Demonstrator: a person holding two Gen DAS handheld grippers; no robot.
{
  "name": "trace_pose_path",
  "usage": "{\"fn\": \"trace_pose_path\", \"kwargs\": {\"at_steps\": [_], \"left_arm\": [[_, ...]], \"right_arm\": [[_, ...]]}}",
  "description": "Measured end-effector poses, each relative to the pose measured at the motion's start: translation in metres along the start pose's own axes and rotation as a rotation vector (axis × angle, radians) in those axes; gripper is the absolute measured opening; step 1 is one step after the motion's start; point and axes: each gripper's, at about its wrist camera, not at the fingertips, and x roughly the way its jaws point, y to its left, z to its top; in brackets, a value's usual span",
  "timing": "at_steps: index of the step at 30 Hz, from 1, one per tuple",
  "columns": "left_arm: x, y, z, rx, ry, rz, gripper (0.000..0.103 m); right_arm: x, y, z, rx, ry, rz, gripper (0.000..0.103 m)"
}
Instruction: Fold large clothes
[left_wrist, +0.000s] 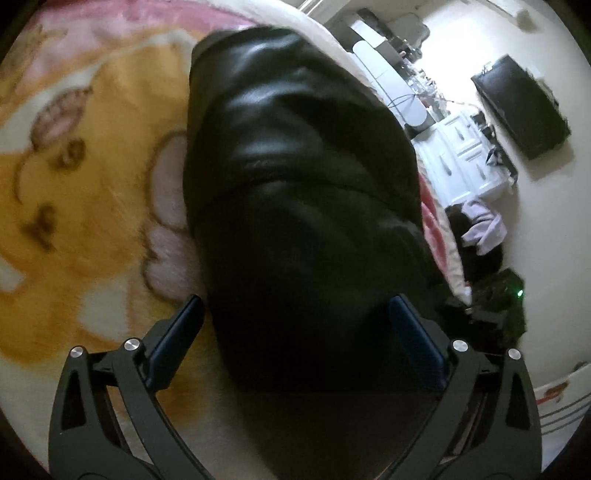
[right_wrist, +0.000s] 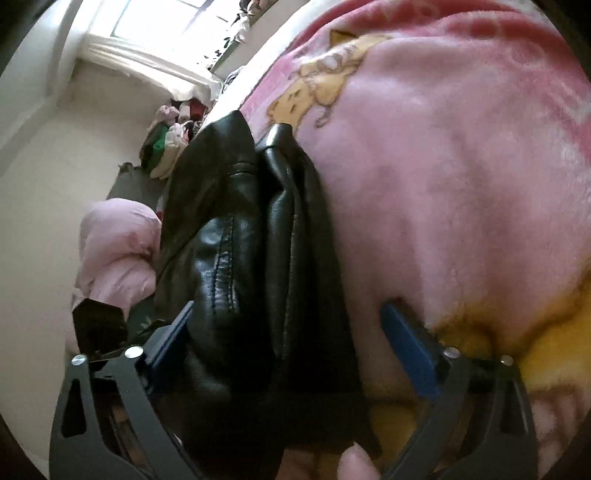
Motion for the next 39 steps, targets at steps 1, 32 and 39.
{"fn": "trace_pose_path", "kwargs": {"at_steps": [1, 32, 39], "left_arm": [[0.002, 0.001, 0.001, -0.013, 0.005, -0.012, 0.094], [-0.062, -0.02, -0.036, 0.391, -0.134, 0.275, 0.087], [-0.076, -0.028, -0.038, 0.436, -0.175, 0.29, 0.086]], "right_arm": [[-0.001, 0.001, 0.0, -0.001, 0.0, 0.01, 0.075], [0.019, 0.141, 0.036, -0.27, -0.253, -0.306, 0.077], [0.071, 0.138, 0.066, -0.327, -0.098, -0.432, 0.019]]}}
